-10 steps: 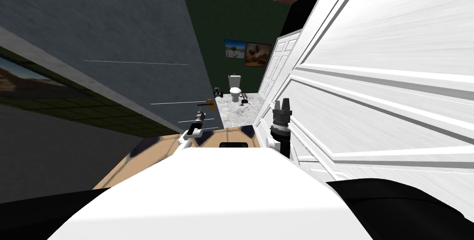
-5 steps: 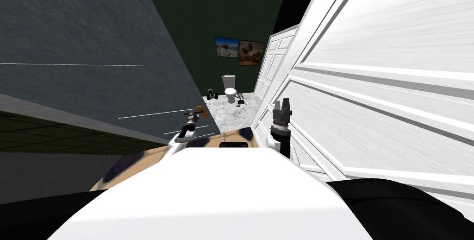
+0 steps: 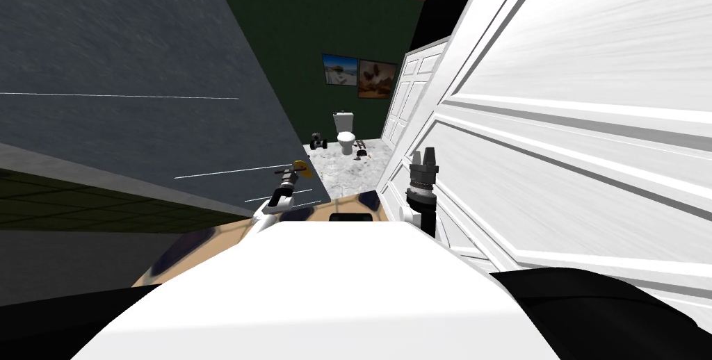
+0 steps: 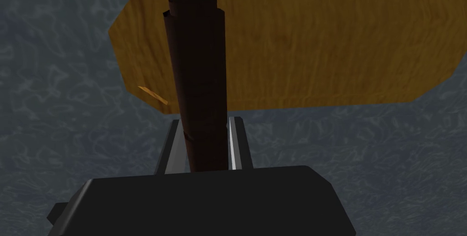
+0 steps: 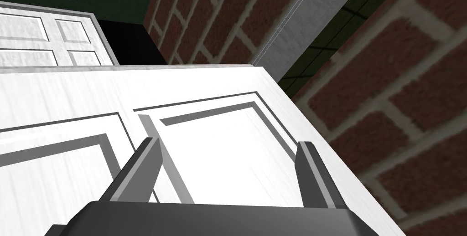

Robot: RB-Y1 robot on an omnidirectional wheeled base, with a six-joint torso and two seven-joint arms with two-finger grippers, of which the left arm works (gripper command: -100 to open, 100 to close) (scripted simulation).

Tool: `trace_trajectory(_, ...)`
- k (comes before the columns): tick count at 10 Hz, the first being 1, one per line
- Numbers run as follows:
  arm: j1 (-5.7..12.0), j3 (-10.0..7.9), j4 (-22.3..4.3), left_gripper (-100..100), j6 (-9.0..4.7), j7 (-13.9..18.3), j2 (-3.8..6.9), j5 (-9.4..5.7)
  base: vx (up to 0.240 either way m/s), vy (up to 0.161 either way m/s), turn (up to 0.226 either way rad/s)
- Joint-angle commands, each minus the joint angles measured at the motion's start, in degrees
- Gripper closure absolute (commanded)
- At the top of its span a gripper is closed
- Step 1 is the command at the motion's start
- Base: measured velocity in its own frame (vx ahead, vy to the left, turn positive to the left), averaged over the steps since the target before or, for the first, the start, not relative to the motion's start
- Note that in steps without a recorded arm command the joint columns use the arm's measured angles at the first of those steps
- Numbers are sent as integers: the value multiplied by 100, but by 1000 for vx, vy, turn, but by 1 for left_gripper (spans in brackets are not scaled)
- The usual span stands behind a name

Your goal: Pull the door open

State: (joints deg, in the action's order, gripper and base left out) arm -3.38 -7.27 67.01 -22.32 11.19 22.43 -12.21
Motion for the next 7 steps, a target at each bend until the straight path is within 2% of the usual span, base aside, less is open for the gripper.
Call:
trace_trajectory(1, -5, -5, 1, 100, -2, -2, 3, 0, -11, -3, 4)
trace_trajectory(2, -5, -5, 1, 100, -2, -2, 3, 0, 0, 0, 0)
trace_trajectory(3, -79, 80, 30, 100, -43, 88, 87, -10, -117, 21, -138)
trace_trajectory(4, -97, 100, 40, 100, -57, 112, 112, -13, -163, 57, -140)
trace_trajectory(7, -235, 250, 114, 100, -157, 291, 298, -37, -183, 61, -142)
